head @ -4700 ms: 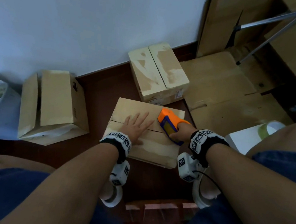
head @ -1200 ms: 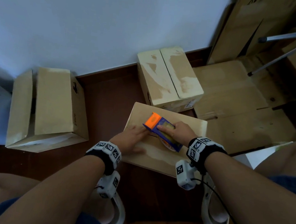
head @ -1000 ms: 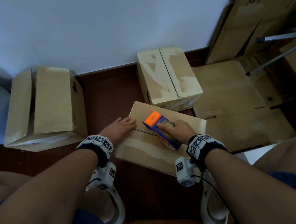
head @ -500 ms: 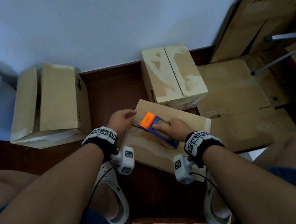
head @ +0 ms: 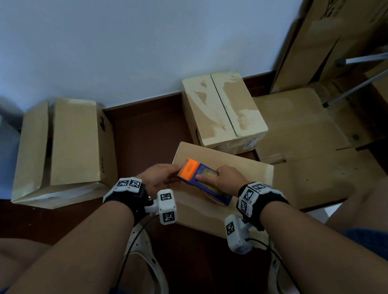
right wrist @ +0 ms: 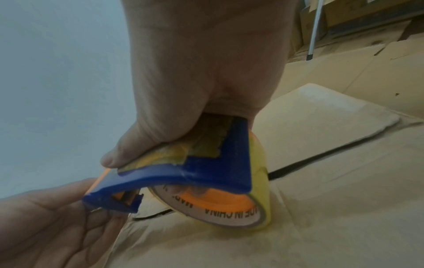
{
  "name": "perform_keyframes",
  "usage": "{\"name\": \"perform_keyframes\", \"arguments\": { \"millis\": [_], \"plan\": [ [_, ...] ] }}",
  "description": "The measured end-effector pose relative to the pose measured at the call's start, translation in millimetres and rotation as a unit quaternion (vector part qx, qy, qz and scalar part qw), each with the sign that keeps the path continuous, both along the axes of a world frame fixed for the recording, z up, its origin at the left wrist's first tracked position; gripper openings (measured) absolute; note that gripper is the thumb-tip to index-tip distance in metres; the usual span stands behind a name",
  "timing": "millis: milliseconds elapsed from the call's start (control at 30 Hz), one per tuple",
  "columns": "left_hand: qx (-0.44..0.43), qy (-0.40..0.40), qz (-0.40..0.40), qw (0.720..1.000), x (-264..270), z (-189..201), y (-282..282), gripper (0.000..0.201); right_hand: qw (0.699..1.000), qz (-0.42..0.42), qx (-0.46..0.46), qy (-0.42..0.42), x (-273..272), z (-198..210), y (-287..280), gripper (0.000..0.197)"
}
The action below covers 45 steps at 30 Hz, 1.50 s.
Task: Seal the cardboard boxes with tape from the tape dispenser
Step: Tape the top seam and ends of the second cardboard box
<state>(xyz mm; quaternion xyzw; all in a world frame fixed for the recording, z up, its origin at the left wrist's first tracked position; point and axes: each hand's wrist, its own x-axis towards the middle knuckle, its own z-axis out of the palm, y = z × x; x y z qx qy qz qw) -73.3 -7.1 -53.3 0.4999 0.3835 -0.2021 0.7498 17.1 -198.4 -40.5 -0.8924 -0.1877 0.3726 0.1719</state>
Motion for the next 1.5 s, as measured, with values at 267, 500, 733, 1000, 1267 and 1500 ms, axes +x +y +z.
{"name": "perform_keyframes", "arguments": {
  "millis": [267, 500, 733, 1000, 1267, 1500],
  "plan": [
    [-0.013, 0.019, -0.007, 1.000, 0.1, -2.1, -0.2, 0.018, 1.000, 0.012, -0.005, 0.004, 1.4, 4.1, 1.2, 0.079],
    [-0.025, 0.013, -0.001, 1.000, -1.5, -5.0, 3.9, 0.024, 1.000, 0.008, -0.002, 0.008, 2.2, 7.9, -0.6, 0.074],
    [-0.014, 0.006, -0.045, 0.999, -1.8, -3.4, 1.2, 0.026, 1.000, 0.008, 0.004, 0.013, -0.2, 8.0, -3.5, 0.074],
    [0.004, 0.010, -0.040, 0.999, 2.0, -5.0, 0.6, 0.041, 1.000, 0.013, 0.002, 0.013, -2.0, 9.8, -4.8, 0.072],
    [0.459, -0.042, -0.103, 0.882, 15.8, 6.9, 9.4, 0.024, 1.000, 0.023, -0.017, -0.006, -1.1, 9.5, 0.5, 0.070],
    [0.169, -0.006, -0.070, 0.983, 2.6, 13.8, -3.6, 0.010, 0.999, 0.033, -0.023, -0.017, -5.2, 12.0, 2.9, 0.071]
  ]
}}
